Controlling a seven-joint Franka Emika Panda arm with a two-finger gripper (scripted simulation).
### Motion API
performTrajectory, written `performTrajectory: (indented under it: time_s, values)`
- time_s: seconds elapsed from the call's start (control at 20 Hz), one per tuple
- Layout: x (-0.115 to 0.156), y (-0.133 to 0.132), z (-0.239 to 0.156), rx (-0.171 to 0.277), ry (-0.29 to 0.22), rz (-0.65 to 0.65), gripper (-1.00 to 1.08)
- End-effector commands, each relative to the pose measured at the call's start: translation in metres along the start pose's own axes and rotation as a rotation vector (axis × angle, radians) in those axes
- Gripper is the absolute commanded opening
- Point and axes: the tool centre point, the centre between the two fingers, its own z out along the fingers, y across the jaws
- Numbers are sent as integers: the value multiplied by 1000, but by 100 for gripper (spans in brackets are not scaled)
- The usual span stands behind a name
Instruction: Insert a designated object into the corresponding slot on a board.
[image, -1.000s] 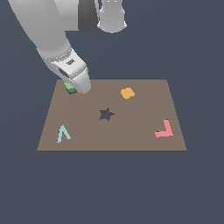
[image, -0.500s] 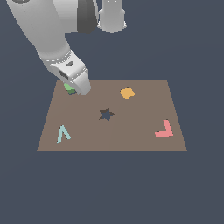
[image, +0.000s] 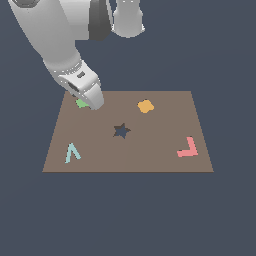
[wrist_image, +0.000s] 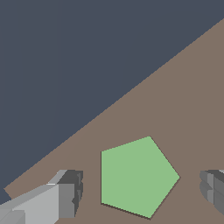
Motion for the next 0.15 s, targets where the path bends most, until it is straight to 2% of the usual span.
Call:
performTrajectory:
  time_s: [0.0,0.1]
  values:
    - [0,0,0,0,0,0,100]
    - [0,0,0,0,0,0,100]
